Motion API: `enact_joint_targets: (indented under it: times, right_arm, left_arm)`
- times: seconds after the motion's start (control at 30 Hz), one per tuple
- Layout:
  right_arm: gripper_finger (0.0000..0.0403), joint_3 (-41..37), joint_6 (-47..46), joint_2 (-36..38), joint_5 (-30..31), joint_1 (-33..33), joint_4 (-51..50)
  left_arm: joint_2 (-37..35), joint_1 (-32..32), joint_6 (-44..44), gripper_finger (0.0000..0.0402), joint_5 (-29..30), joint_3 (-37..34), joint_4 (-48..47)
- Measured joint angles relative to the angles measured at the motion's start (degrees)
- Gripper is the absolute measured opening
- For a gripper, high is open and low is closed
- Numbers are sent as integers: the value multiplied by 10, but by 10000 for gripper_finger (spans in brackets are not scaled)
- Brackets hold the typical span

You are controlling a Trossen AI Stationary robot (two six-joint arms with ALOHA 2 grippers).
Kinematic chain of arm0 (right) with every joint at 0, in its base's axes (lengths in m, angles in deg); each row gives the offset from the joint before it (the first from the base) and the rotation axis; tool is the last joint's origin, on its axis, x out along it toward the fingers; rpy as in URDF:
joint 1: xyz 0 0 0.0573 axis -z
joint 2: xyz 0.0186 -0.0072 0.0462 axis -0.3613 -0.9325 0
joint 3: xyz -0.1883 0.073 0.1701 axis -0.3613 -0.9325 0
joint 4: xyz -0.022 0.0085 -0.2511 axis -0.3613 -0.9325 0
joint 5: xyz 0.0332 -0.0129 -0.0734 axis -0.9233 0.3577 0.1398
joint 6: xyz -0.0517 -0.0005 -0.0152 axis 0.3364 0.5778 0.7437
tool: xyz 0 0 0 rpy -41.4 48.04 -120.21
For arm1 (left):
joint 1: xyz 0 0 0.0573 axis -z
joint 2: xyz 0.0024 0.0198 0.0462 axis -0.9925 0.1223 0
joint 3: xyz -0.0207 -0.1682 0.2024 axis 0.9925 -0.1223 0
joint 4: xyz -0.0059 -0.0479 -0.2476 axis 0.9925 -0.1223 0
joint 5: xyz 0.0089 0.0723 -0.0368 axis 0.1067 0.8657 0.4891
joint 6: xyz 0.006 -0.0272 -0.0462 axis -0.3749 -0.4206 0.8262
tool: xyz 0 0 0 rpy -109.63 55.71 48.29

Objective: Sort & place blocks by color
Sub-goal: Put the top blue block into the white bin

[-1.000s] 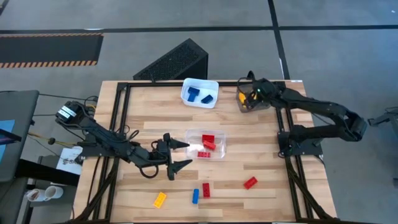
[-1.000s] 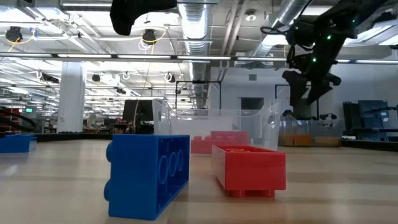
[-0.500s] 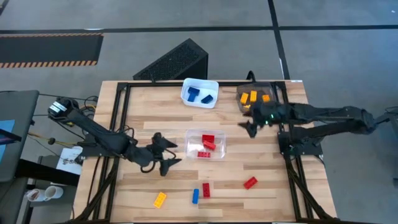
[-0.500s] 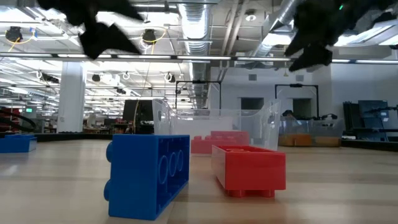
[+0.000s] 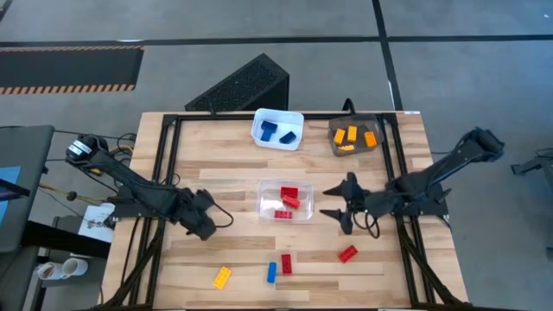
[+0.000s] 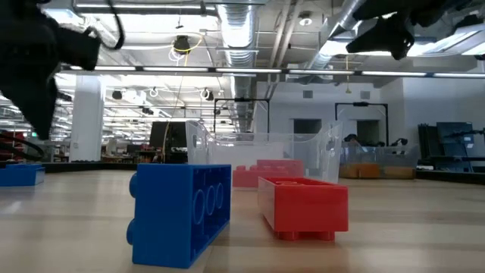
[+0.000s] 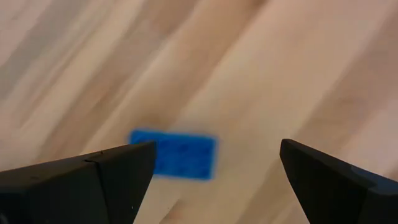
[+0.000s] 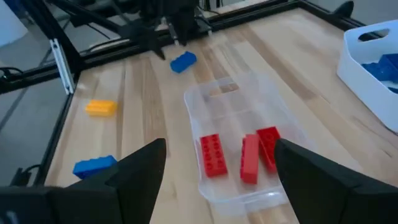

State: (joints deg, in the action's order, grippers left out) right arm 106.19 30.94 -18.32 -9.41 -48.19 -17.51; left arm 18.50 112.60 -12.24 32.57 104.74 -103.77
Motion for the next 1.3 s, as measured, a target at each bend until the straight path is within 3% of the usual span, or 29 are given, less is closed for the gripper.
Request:
enact_joint_targets:
  times: [0.2,0.53,0.93,1.03,1.3]
  right_arm:
    - [317,0,-7,-38,9,-8,2]
    - [317,0,7,-57,9,-25,54]
    - [317,0,13,-57,9,-54,61]
    - [318,0,13,-57,9,-56,61]
    - [318,1,13,-57,11,-56,65]
  left_arm:
    - [0,0,127,325,0,0,-74]
    - [28,-16,135,325,-12,0,-80]
    - [94,-52,-75,325,-67,0,-22]
    - [105,-60,-104,331,-74,0,6]
    - [128,-90,-134,357,-83,-1,-24]
